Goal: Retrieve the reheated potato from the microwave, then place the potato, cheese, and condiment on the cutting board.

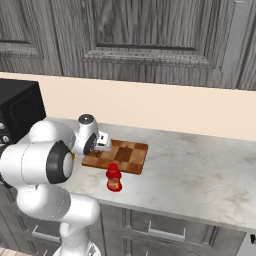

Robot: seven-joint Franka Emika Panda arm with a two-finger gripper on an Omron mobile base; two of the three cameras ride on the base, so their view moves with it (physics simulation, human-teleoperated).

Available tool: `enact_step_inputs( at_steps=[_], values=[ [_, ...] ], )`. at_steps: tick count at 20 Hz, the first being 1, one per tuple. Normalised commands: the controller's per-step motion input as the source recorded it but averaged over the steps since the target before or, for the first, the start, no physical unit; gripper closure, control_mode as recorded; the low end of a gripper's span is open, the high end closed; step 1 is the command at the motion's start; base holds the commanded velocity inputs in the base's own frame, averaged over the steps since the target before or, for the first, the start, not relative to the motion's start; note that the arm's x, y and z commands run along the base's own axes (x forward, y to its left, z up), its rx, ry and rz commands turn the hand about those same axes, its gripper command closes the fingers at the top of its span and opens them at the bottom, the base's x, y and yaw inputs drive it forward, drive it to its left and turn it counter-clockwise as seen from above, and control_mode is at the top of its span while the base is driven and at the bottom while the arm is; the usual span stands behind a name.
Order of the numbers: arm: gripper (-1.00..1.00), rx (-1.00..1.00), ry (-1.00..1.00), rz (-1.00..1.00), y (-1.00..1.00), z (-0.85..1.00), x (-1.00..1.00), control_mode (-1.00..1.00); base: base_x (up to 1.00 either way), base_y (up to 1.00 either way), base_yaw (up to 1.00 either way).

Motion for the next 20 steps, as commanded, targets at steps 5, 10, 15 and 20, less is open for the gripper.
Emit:
enact_step_inputs(
  at_steps=[5, 10, 15, 20],
  values=[
    [1.00, 0.00, 0.00, 0.00, 0.00, -0.25, 0.17, -1.00, 0.00, 0.00, 0.00],
    [1.00, 0.00, 0.00, 0.00, 0.00, -0.09, 0.15, -1.00, 0.00, 0.00, 0.00],
    [1.00, 0.00, 0.00, 0.00, 0.00, -0.12, 0.14, -1.00, 0.00, 0.00, 0.00],
    [-1.00, 0.00, 0.00, 0.00, 0.00, -0.16, 0.02, -1.00, 0.00, 0.00, 0.00]
  ],
)
